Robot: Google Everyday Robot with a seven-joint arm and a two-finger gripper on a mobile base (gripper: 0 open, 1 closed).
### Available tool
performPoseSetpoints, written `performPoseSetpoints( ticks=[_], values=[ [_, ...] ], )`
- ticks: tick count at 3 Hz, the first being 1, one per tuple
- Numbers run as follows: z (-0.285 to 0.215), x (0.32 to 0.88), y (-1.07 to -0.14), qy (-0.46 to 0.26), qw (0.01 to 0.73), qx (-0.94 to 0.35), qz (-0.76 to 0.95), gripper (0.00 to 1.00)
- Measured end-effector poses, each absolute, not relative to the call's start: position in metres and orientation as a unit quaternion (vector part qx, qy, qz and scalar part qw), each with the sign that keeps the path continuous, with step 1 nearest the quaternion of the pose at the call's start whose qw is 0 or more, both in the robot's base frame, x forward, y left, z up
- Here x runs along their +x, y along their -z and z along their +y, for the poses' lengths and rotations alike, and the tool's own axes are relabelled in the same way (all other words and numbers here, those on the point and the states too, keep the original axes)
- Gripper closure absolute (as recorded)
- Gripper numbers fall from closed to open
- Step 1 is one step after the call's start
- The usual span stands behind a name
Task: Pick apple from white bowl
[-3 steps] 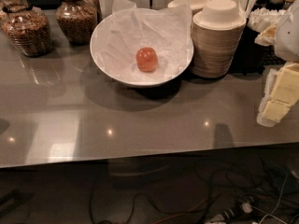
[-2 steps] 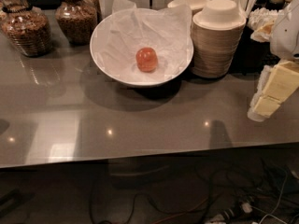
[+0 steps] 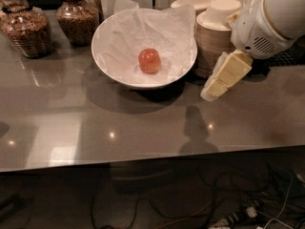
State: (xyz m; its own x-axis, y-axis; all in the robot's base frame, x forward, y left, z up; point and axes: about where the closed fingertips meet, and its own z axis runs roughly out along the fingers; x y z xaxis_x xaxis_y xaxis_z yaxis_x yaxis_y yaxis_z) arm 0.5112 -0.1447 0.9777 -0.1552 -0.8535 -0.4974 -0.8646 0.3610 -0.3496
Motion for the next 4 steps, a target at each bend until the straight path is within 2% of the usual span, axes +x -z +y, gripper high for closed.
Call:
performPoseSetpoints(
  ticks=[3,4],
  values=[
    [-0.035,0.601,-0.989,-0.075,0.396,-0.569,0.716,0.00],
    [-0.033,0.603,-0.989,-0.076,0.398,-0.569,0.716,0.00]
  ],
)
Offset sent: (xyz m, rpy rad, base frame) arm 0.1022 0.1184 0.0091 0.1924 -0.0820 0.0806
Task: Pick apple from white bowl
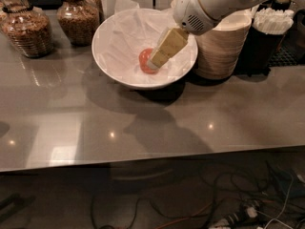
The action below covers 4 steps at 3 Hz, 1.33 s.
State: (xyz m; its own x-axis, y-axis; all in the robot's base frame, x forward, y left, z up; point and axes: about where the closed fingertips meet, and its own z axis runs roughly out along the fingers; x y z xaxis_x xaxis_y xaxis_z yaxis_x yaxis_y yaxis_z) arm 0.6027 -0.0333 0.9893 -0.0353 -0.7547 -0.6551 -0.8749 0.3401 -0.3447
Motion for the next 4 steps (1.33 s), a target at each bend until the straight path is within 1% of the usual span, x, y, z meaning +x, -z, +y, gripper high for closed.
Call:
performPoseSetpoints(
  ticks=[1,2,3,4],
  values=[
    [-0.032,0.607,-0.988,-0.067,0.412,-0.565,0.712,0.00],
    [-0.020,0.618,-0.975,-0.072,0.431,-0.559,0.705,0.17],
    [-0.007,0.632,-0.952,-0.087,0.435,-0.553,0.705,0.29],
    [0.000,0.645,-0.926,-0.098,0.429,-0.547,0.712,0.18]
  ],
)
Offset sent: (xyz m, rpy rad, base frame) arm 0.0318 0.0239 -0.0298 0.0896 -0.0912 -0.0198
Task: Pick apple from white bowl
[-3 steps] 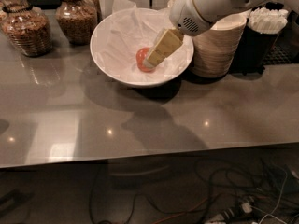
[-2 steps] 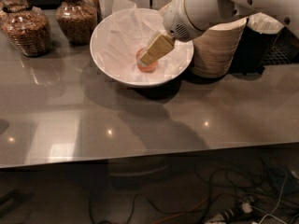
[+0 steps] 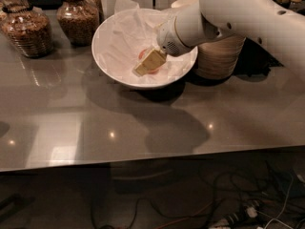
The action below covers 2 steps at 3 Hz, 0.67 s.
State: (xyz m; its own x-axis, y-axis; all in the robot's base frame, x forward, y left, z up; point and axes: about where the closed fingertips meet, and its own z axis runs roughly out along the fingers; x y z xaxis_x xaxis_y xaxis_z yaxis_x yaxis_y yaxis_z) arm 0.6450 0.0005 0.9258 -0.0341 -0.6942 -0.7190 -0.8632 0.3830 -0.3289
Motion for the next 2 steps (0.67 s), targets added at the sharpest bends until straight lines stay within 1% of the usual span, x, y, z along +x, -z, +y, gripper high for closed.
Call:
performPoseSetpoints(
  ticks=[1,2],
  values=[
    [0.003,0.658,-0.906,-0.105,0.426,-0.539,0.719,0.19],
    [0.006,0.670,-0.894,-0.107,0.427,-0.532,0.724,0.23]
  ],
)
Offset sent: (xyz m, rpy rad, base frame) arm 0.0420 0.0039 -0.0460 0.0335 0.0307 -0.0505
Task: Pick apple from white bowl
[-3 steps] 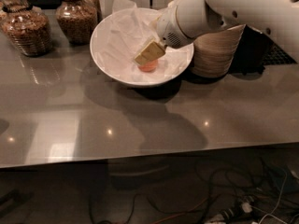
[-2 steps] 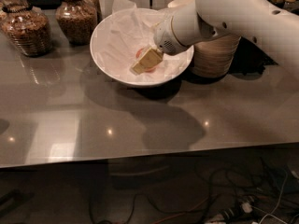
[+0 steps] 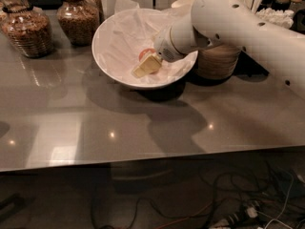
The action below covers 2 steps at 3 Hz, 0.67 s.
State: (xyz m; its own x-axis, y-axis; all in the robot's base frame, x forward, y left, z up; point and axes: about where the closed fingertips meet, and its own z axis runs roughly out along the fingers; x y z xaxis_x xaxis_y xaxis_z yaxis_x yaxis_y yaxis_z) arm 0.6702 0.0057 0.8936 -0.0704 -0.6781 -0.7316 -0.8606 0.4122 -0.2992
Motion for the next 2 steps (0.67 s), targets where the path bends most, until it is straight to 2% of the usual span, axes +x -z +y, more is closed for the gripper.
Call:
performPoseSetpoints(
  ticks=[2],
  values=[
    [-0.001,0.692,-0.875,-0.100,0.426,-0.515,0.737,0.24]
  ],
)
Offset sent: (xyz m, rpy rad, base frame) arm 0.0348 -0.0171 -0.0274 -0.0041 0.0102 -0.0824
